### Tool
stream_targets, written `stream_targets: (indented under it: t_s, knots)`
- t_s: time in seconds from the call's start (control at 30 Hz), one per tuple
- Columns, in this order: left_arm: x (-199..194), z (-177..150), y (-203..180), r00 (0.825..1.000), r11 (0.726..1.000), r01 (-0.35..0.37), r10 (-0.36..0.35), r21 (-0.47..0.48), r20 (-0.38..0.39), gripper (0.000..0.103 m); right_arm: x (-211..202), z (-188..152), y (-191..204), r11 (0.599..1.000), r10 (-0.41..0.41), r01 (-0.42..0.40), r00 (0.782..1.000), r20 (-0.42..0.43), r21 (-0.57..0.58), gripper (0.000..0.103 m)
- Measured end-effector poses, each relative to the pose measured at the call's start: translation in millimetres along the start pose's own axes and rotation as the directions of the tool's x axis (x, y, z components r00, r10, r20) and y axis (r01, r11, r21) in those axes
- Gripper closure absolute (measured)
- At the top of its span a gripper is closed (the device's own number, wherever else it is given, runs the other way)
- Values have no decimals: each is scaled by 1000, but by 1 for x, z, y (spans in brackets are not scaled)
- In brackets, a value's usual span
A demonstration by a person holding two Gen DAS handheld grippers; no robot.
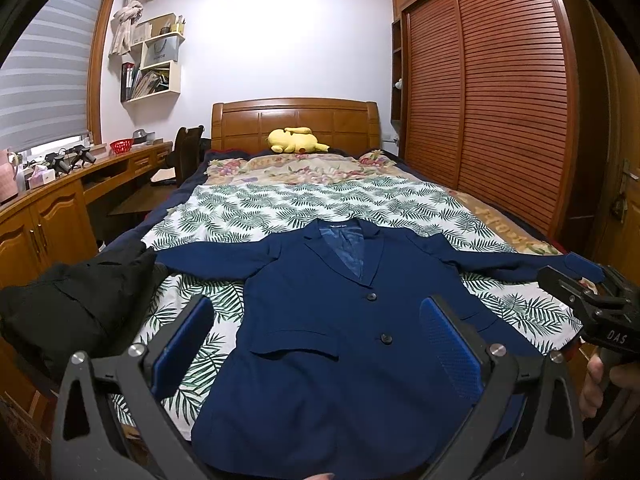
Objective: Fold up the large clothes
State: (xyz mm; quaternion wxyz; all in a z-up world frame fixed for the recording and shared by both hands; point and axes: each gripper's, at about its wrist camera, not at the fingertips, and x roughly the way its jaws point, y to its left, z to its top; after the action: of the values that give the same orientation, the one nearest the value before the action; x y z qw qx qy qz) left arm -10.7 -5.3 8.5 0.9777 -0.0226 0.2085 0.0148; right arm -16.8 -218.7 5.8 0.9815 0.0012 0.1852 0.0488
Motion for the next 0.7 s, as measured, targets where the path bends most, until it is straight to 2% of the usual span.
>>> stream_targets:
  t_s: [0.7]
  knots:
    - [7,-3,1,1000,1000,0,0,5,-13,0,-2,1,5,1000,11,-11,1000,-5,0,0]
